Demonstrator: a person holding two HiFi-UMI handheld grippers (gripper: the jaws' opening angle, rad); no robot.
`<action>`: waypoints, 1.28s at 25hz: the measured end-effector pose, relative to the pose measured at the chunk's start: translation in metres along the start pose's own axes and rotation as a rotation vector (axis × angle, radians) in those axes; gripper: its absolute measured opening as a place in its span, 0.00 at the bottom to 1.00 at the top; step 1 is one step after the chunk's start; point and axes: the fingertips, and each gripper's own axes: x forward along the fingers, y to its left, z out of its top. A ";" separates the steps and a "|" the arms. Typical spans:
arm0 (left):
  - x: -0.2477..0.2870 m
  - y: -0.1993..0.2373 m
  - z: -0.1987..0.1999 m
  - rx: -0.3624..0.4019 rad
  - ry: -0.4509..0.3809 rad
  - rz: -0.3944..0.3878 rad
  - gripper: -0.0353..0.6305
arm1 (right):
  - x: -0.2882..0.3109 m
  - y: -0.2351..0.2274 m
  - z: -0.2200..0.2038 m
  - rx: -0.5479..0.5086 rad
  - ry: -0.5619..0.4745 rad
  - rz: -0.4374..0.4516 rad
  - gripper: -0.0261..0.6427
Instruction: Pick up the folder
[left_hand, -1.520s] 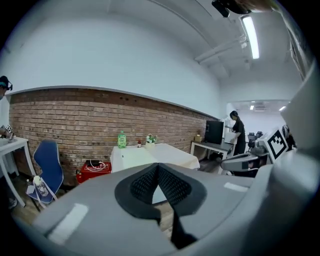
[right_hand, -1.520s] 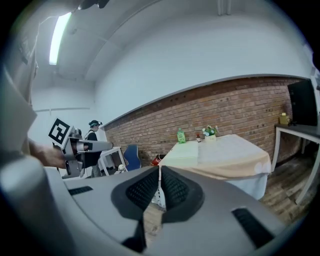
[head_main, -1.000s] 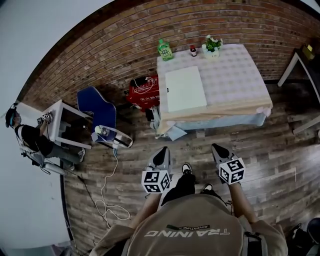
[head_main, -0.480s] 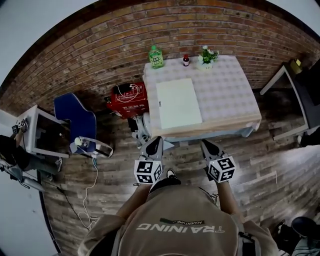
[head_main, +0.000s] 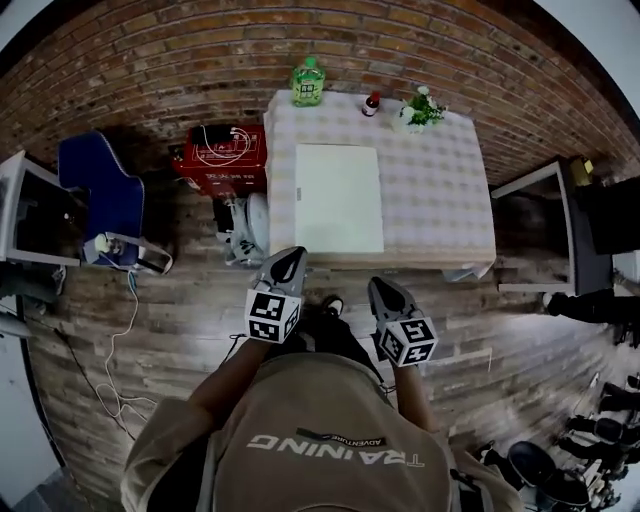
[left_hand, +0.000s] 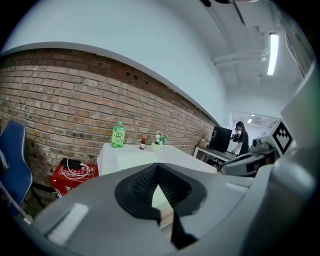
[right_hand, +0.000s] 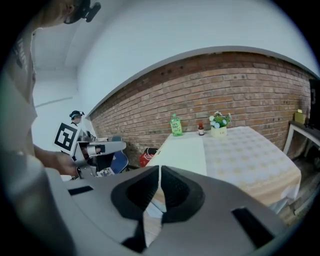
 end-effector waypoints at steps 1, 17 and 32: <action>0.005 0.002 -0.004 -0.016 0.008 0.007 0.06 | 0.006 -0.007 0.001 -0.007 0.005 0.002 0.06; 0.106 0.069 0.038 0.009 0.121 0.195 0.06 | 0.150 -0.124 0.088 -0.052 0.020 0.207 0.06; 0.152 0.100 0.003 -0.157 0.253 0.115 0.06 | 0.195 -0.165 0.062 0.032 0.172 0.087 0.07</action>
